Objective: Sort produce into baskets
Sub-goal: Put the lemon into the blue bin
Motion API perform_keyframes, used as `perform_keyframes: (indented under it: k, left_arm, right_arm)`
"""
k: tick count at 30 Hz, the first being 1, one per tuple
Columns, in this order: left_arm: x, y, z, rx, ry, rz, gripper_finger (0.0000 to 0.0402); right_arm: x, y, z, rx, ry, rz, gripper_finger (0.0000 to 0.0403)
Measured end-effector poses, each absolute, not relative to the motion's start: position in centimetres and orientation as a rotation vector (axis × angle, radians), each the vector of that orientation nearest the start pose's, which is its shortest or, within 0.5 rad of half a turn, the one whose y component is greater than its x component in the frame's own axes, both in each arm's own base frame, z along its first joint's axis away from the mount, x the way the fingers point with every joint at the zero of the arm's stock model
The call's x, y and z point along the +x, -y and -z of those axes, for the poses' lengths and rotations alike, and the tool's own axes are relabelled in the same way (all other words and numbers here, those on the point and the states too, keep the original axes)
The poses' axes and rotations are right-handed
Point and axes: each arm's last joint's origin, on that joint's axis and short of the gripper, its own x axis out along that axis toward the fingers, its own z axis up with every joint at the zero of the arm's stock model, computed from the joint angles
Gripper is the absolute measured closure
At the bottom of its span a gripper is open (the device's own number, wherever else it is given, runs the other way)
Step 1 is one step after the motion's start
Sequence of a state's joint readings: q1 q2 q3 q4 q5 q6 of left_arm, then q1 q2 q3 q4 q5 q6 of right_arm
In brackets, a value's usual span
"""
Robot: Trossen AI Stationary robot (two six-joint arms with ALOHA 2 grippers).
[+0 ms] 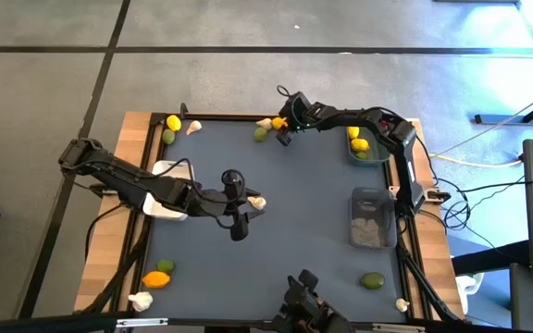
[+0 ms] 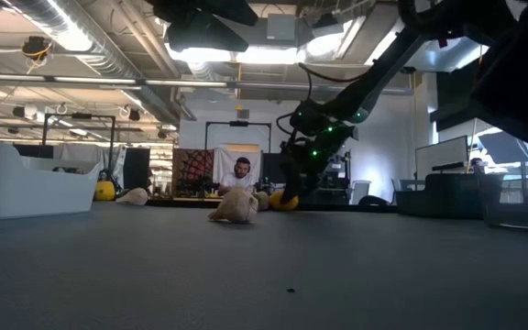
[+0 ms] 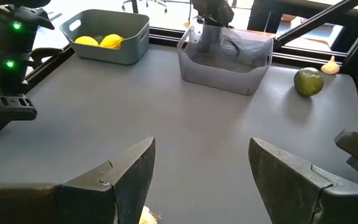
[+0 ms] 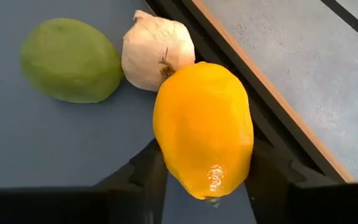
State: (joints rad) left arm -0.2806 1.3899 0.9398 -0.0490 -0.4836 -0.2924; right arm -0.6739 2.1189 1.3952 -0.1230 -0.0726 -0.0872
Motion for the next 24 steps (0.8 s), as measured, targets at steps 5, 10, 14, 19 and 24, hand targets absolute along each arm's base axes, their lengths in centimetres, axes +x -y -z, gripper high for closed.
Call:
perform_keyframes:
  k: [5,10,14,19,24]
  left_arm:
    - [29.3,7.0,-26.6,-0.100,-0.430,-0.264,0.0147]
    - [29.3,7.1,-26.6,-0.100,-0.429,-0.262,0.0147]
    - [29.3,7.1,-26.6,-0.095,-0.430,-0.260,0.0147]
    - [29.3,7.1,-26.6,-0.090,-0.431,-0.259,0.0147]
    - [29.3,7.1,-26.6,-0.089,-0.431,-0.259,0.0147]
  right_arm:
    - [34.8,27.6,-13.9,0.233,-0.831,0.526,0.0256]
    - [34.6,27.4,-14.1,0.239,-0.858,0.532,0.0243]
    - [34.1,27.1,-15.6,0.229,-0.870,0.556,0.0247]
    - [33.1,26.5,-18.1,0.201,-0.905,0.583,0.0244]
    - [31.9,25.7,-20.8,0.167,-0.925,0.605,0.0242]
